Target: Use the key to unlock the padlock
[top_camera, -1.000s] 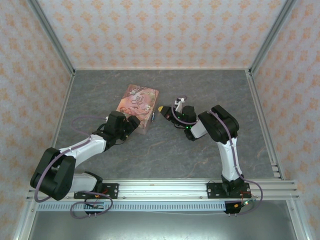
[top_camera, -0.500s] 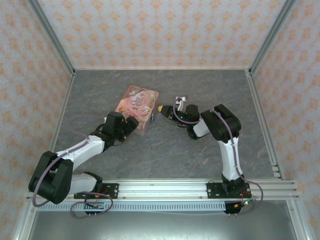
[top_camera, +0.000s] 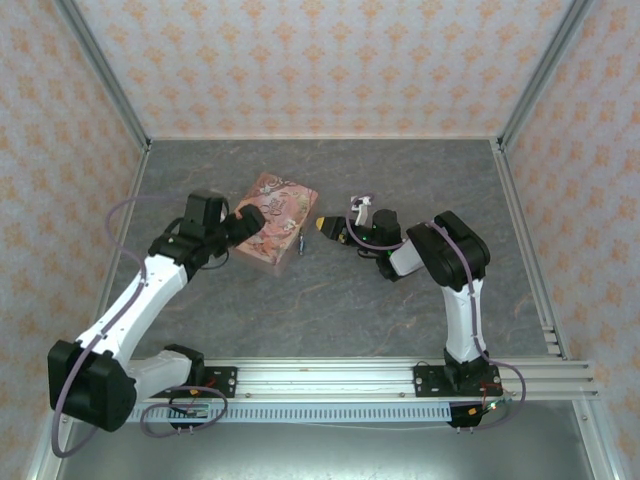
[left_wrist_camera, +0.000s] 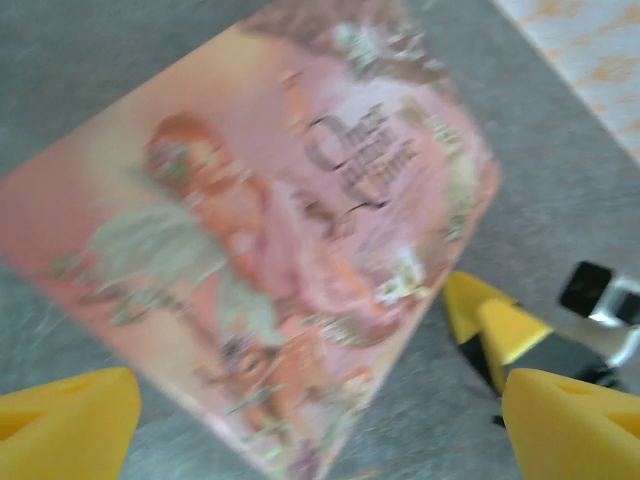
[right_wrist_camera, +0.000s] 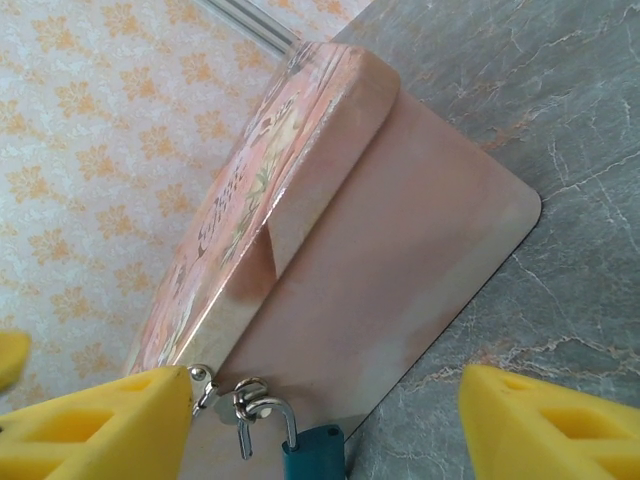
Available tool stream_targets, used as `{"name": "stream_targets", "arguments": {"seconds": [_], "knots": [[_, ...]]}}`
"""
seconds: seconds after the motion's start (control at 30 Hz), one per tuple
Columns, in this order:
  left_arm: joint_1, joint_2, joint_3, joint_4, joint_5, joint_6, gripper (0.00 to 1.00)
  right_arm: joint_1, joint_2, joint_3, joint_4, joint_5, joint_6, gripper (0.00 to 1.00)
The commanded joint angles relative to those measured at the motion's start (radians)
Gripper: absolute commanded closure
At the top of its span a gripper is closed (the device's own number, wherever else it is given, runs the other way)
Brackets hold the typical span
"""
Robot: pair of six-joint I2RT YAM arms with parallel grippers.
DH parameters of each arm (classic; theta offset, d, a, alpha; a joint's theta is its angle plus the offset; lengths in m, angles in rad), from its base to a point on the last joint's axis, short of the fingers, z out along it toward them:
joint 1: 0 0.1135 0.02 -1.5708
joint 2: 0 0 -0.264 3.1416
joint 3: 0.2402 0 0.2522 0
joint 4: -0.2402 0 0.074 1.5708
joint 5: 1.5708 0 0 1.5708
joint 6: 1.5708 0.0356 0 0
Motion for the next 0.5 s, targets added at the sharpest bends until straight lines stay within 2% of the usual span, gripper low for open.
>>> {"name": "stream_targets", "arguments": {"seconds": [0.0,0.27,0.47], "knots": [[0.004,0.118,0.069,0.05,0.089,0.069,0.08,0.014,-0.018,-0.007,0.03,-0.019,-0.022,0.29],[0.002,0.457,0.292,0.191,0.236,0.1,0.17,0.032,-0.01,-0.001,0.024,-0.035,-0.028,0.28],[-0.015,0.563,0.351,0.26,0.308,0.094,0.21,0.041,-0.001,0.011,0.01,-0.047,-0.037,0.28]]}}
